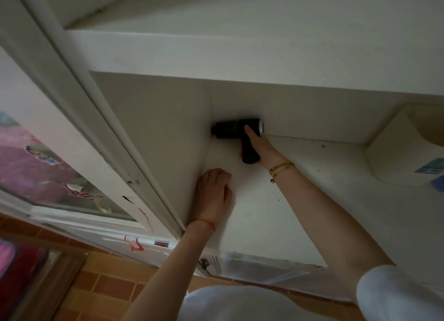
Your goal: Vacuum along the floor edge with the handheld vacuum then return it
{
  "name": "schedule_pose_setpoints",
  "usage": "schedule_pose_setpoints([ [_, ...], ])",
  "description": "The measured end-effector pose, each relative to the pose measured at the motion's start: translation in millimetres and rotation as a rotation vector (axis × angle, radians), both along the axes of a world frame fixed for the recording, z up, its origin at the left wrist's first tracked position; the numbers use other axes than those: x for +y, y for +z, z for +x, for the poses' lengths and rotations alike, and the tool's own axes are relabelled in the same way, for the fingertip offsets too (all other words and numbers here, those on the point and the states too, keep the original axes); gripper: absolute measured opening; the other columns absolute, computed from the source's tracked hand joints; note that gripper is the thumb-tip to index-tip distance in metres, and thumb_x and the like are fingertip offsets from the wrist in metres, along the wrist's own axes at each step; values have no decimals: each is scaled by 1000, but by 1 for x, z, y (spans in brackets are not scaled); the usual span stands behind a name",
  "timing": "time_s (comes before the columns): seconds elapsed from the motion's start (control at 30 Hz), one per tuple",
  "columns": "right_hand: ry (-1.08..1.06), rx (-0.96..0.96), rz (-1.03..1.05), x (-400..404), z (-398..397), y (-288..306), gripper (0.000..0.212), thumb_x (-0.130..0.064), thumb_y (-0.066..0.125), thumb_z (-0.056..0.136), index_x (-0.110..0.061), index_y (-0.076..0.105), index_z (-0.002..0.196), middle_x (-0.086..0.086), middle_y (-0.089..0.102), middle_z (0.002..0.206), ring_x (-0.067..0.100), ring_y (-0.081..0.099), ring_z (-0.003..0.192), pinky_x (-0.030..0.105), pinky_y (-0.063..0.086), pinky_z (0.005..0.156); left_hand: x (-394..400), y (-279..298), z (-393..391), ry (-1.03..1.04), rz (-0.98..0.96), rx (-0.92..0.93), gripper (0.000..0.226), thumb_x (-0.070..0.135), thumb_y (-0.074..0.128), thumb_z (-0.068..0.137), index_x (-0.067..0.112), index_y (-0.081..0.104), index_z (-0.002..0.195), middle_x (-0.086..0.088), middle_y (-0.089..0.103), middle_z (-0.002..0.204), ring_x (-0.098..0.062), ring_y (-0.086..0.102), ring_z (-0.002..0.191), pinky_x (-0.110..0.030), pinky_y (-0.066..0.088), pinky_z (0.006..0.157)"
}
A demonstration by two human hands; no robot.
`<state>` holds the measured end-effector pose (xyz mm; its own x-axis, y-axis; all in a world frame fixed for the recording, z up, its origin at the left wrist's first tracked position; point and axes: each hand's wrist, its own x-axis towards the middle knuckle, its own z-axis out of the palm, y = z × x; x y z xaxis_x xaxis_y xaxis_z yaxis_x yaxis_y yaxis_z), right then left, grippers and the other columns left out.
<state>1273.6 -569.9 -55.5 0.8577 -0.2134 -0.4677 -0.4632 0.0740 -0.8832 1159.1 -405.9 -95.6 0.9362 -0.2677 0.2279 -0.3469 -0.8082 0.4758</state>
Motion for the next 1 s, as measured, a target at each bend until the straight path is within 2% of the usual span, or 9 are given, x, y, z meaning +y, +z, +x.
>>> schedule_pose_setpoints([
  [0.07, 33, -13, -184, 1, 1, 1, 83, -61, 55, 87, -2, 39, 144, 15, 48, 141, 31, 50, 126, 35, 40, 106, 0, 0, 0, 3, -4, -5, 33, 5, 58, 82, 9, 65, 113, -12, 61, 119, -32, 53, 113, -40, 41, 101],
  [0.13, 43, -29, -423, -2, 3, 0, 74, -62, 52, 89, -4, 50, 134, 14, 59, 124, 29, 56, 114, 29, 47, 88, 0, 0, 0, 6, -8, -6, 32, 6, 58, 82, 9, 65, 113, -11, 60, 118, -31, 52, 112, -39, 40, 101],
  [0.2, 14, -47, -582, -3, 2, 0, 55, -63, 53, 88, -8, 63, 88, 5, 62, 82, 24, 60, 83, 26, 41, 56, -1, 0, 0, 8, 6, -2, 32, 7, 57, 82, 10, 64, 113, -10, 59, 120, -30, 52, 113, -38, 38, 101],
  [0.23, -12, -53, -650, -3, 0, 1, 56, -64, 54, 87, -11, 54, 68, 2, 55, 68, 20, 57, 68, 26, 34, 47, 0, 1, 0, 7, 13, 2, 32, 8, 56, 83, 11, 64, 115, -10, 59, 121, -30, 51, 114, -38, 38, 102],
  [0.3, -21, -63, -819, 0, -5, 3, 61, -64, 51, 88, -14, 42, 55, 0, 46, 56, 14, 45, 51, 26, 28, 43, 0, 1, 0, 1, 26, 13, 33, 9, 55, 85, 11, 63, 117, -10, 58, 124, -30, 50, 117, -37, 36, 103],
  [0.43, 30, -78, -995, 3, -11, 4, 62, -61, 46, 92, -14, 40, 54, 0, 44, 54, 12, 41, 47, 25, 25, 43, 0, 2, 1, -7, 27, 29, 33, 9, 54, 86, 11, 62, 118, -9, 57, 125, -28, 49, 118, -36, 35, 104],
  [0.6, 112, -49, -925, 0, -12, -1, 51, -45, 52, 95, -13, 39, 58, 0, 44, 59, 19, 47, 58, 24, 27, 44, 0, 2, 1, -6, 21, 25, 33, 7, 55, 84, 9, 63, 116, -11, 58, 122, -31, 51, 116, -37, 36, 103],
  [0.7, 91, -70, -873, -1, -17, -5, 49, -40, 58, 93, -14, 37, 56, 0, 43, 56, 14, 42, 49, 25, 27, 42, 0, 2, 3, -5, 19, 29, 34, 6, 56, 83, 9, 63, 116, -12, 59, 121, -32, 52, 113, -36, 36, 102],
  [1.0, 93, -103, -1172, -2, -30, -5, 58, -61, 56, 87, -17, 35, 55, -5, 38, 53, 7, 34, 45, 24, 18, 41, 1, -2, 2, -18, 25, 22, 33, 6, 55, 84, 9, 62, 117, -12, 58, 121, -32, 51, 111, -35, 36, 100],
])
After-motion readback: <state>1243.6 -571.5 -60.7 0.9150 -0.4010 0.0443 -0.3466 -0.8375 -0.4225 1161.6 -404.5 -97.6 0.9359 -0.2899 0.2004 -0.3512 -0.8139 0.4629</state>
